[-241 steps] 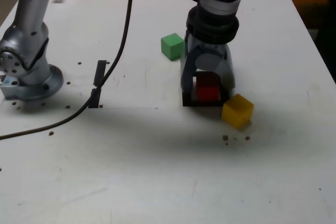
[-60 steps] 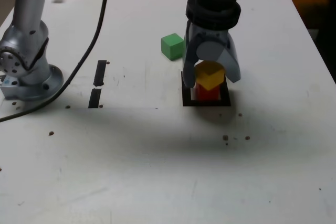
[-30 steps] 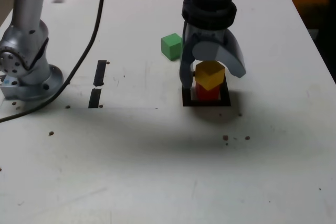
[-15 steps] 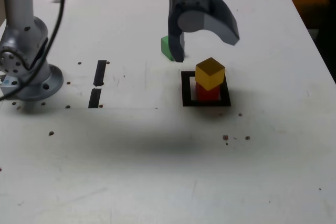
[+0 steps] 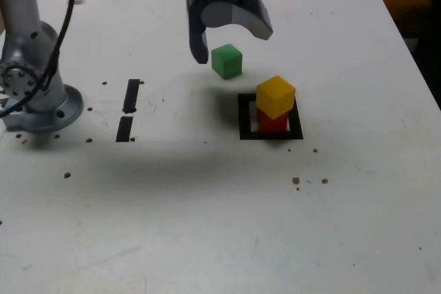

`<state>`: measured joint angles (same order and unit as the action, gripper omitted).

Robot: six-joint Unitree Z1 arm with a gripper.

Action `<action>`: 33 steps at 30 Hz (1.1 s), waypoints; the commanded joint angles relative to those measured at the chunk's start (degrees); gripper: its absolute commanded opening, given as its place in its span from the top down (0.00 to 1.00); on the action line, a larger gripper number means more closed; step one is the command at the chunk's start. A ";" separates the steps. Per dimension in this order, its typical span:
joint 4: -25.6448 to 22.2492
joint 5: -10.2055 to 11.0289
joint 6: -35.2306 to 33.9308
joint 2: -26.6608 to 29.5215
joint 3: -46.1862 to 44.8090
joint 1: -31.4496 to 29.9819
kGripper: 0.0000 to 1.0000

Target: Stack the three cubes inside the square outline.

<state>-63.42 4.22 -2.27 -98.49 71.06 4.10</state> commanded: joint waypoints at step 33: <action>5.21 -1.38 6.86 -13.57 2.53 16.78 0.01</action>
<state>-58.35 3.02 4.44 -112.06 73.47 20.90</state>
